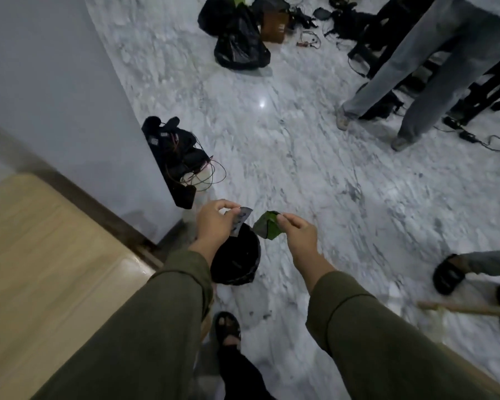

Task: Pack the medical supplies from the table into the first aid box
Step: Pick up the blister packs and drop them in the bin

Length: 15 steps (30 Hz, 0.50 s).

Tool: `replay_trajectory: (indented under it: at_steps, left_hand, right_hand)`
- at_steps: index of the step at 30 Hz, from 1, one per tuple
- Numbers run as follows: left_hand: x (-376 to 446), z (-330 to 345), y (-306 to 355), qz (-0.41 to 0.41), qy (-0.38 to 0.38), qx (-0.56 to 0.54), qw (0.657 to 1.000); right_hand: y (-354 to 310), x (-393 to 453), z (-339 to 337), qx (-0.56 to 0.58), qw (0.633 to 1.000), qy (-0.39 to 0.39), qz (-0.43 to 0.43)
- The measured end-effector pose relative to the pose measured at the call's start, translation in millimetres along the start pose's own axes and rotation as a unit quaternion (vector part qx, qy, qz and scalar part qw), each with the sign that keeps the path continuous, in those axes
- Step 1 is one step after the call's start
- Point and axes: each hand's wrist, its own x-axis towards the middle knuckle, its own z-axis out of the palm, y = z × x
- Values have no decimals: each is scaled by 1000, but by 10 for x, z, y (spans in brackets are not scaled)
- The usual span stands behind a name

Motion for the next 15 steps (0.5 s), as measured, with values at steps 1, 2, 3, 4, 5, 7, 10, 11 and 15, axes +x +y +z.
replay_trajectory:
  at_steps: [1,2,3,4,5,7,10,11,15]
  left_hand:
    - [51,42,-54,-11,-3,3,1000]
    - [105,77,-111,-21,-5,4,1000]
    - [152,103,-156,-27,-6,6,1000]
    - [203,130,-209,-33,-7,9,999]
    - [243,147,-252,-35,-5,16,999]
    - [339,192,-376,-42,-9,28,999]
    - [470,251,-589,-53,-39,72,995]
    - [501,260,-650,-56,-60,97,992]
    - [582,259,-808,-72,-119,169,976]
  right_hand:
    - [70,73,47,-9,1000,-5,4]
    - [146,142,94,-21,1000,-11,9]
    - [217,210,144,-36,999,-13,15]
    - [282,270,193,-47,999,-15,22]
    - [338,322,243,-56,998,-18,30]
    - [442,415,335,-69,996,-27,46]
    - [558,499,438,-73,991,-90,72]
    - [589,516,464,-73,987,-119,81]
    - [668,603,505,-140,974,-158,84]
